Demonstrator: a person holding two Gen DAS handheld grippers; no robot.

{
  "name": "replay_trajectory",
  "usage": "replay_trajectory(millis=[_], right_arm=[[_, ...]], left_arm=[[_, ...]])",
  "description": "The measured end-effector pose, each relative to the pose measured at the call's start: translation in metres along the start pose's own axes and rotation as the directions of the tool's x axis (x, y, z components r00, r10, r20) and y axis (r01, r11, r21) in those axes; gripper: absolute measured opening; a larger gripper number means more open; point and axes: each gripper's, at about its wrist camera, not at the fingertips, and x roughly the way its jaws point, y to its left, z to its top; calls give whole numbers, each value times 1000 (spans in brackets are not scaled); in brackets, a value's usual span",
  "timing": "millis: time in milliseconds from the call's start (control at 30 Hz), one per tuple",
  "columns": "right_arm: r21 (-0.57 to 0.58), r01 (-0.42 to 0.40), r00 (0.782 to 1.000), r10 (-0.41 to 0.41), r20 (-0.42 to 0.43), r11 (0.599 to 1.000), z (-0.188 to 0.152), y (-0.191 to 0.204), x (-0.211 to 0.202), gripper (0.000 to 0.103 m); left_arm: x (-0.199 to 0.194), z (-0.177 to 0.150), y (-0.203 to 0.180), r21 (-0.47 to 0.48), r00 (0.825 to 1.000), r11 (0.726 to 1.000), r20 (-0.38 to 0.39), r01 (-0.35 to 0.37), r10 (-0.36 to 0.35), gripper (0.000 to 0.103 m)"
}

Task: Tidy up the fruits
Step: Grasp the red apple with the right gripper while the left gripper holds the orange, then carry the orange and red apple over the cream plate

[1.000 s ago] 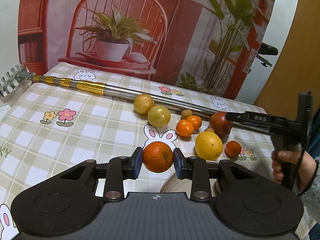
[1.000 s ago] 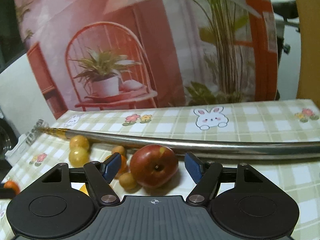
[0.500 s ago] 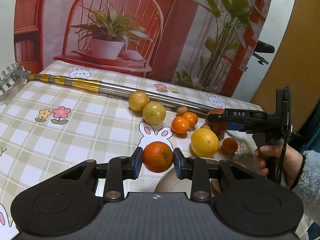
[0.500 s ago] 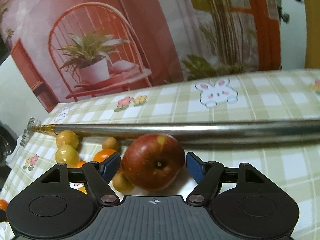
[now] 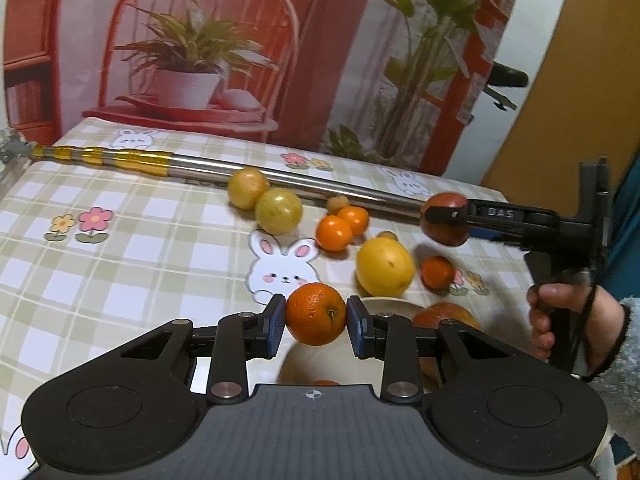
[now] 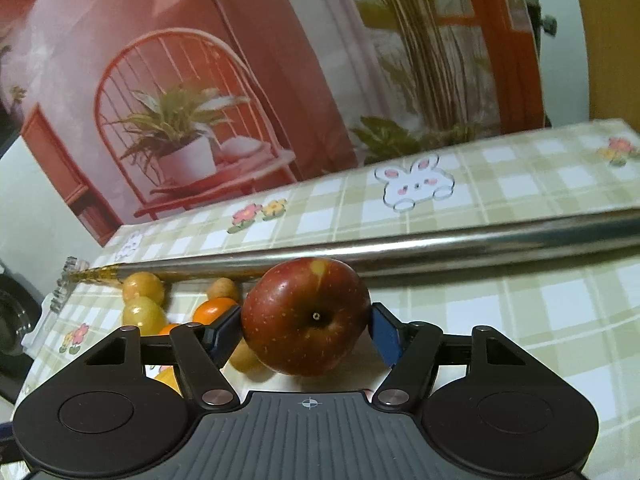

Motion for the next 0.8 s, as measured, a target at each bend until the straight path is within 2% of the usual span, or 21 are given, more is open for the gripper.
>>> replay_trajectory(millis=[133, 333, 467, 567, 700, 800], right_arm=[[-94, 1, 998, 4, 55, 996, -8, 9, -34, 64], [-102, -23, 996, 32, 85, 994, -21, 15, -70, 64], [-77, -30, 993, 39, 114, 997, -31, 16, -90, 64], [-61, -47, 990, 54, 129, 997, -38, 17, -102, 64], [-117, -23, 991, 38, 131, 993, -45, 27, -108, 64], [-120, -50, 991, 65, 118, 992, -48, 32, -109, 64]], left_arm=[[11, -2, -9, 51, 999, 999, -40, 9, -7, 35], [27, -7, -18, 98, 996, 995, -90, 24, -16, 35], [34, -11, -19, 107, 993, 994, -119, 30, -17, 35], [38, -17, -16, 79, 988, 996, -148, 45, -33, 35], [41, -23, -15, 79, 987, 996, -161, 37, -24, 35], [42, -23, -14, 87, 987, 996, -158, 19, -5, 35]])
